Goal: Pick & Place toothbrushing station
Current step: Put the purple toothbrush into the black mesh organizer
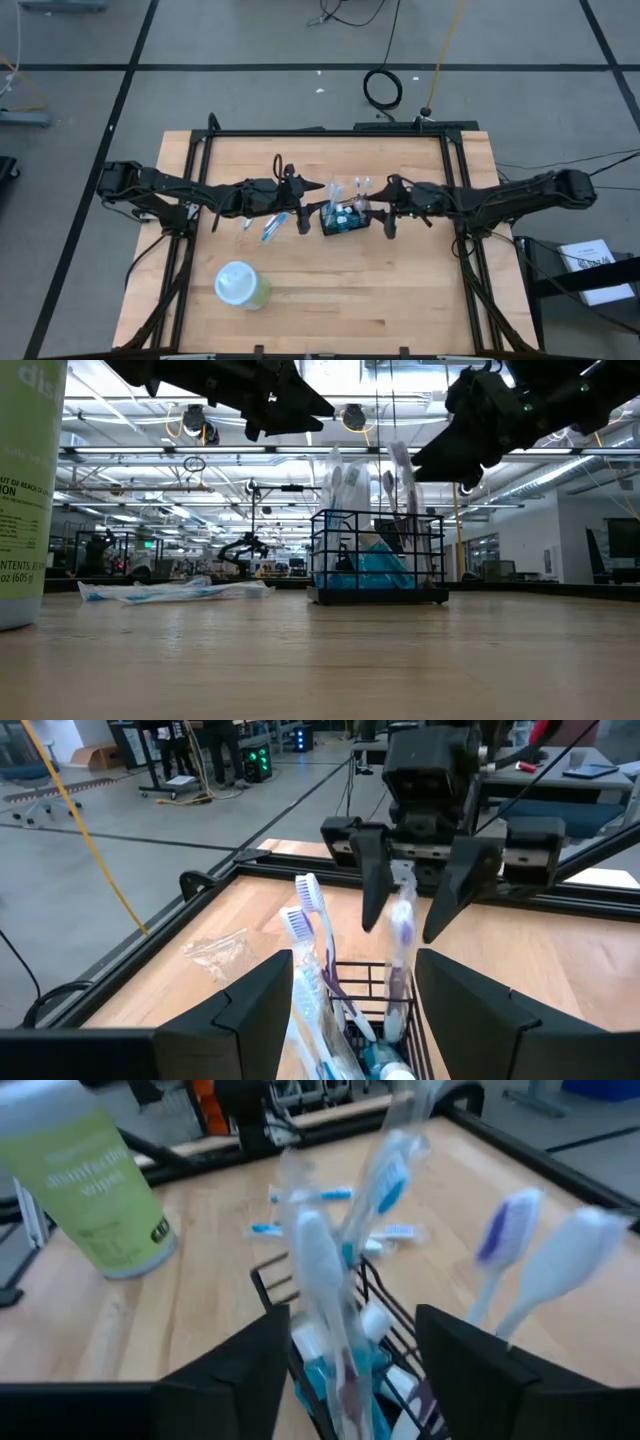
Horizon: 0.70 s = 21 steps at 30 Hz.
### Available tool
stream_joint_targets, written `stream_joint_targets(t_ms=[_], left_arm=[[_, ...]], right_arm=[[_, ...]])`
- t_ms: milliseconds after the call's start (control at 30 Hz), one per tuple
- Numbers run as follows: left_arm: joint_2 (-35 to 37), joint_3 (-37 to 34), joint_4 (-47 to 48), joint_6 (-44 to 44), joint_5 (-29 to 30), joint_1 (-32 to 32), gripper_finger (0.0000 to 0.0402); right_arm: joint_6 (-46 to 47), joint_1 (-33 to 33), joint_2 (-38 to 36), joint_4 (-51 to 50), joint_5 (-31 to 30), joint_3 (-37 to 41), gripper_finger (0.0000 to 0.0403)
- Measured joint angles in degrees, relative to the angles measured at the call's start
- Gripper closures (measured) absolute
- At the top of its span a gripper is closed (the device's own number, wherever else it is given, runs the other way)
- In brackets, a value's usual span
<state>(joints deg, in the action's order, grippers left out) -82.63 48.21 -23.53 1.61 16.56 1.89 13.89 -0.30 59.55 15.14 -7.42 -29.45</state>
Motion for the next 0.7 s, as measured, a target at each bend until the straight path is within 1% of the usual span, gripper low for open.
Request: stream_joint_targets(t_ms=[167,300,467,600,700], left_arm=[[0.0,0.0,0.07,0.55,0.0,0.0,0.0183],[0.02,0.0,2.71,2.35,-0.1,0.15,0.0183],[0.02,0.0,13.07,5.52,-0.2,0.98,0.0183],[0.02,0.0,22.73,11.19,-0.06,1.6,0.0183],[0.02,0.0,29.63,16.71,2.88,1.66,0.0183]], right_arm=[[-1.01,0.0,-3.11,1.42,0.0,0.0,0.0165],[-3.31,0.0,-5.94,3.58,0.0,0.0,0.0154],[-6.09,0.0,-8.74,4.41,-0.02,0.0,0.0159],[-6.23,0.0,-9.31,3.49,-0.02,0.0,0.0164],[-6.25,0.0,-9.28,1.99,-0.02,0.0,0.0164]])
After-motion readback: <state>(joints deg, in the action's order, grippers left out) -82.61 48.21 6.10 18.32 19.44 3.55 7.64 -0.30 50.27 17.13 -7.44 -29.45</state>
